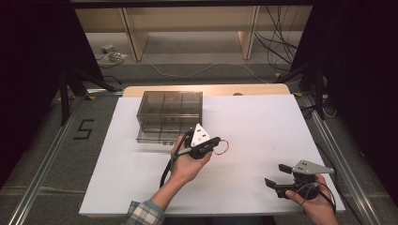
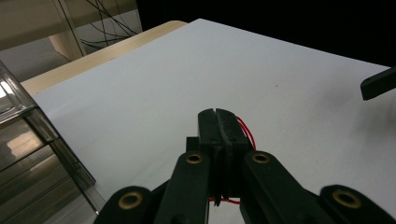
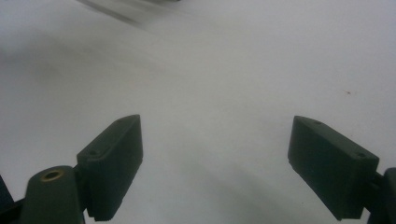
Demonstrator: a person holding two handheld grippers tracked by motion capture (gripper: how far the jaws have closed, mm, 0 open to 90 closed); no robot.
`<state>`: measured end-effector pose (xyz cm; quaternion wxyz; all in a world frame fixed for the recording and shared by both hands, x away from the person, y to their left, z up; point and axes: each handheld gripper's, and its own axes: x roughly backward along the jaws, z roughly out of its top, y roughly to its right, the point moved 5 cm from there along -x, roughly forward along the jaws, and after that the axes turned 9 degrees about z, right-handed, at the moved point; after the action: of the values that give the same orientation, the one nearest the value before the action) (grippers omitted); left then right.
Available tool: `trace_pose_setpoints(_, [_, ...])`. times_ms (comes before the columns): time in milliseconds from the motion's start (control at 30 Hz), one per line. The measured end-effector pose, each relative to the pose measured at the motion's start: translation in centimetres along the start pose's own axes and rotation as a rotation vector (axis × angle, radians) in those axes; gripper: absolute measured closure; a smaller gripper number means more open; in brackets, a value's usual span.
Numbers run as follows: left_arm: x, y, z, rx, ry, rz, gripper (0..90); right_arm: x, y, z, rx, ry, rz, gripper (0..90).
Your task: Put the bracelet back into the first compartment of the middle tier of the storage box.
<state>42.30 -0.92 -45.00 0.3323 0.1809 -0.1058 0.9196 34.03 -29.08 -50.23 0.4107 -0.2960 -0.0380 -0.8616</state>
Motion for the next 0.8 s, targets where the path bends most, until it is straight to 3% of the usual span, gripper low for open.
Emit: trace_pose_setpoints(800, [2.0,-3.5,-0.3,0.022,0.009,0.086,89.8,0.0,0.0,0.0,-0.002,0.001,0.0,18.8])
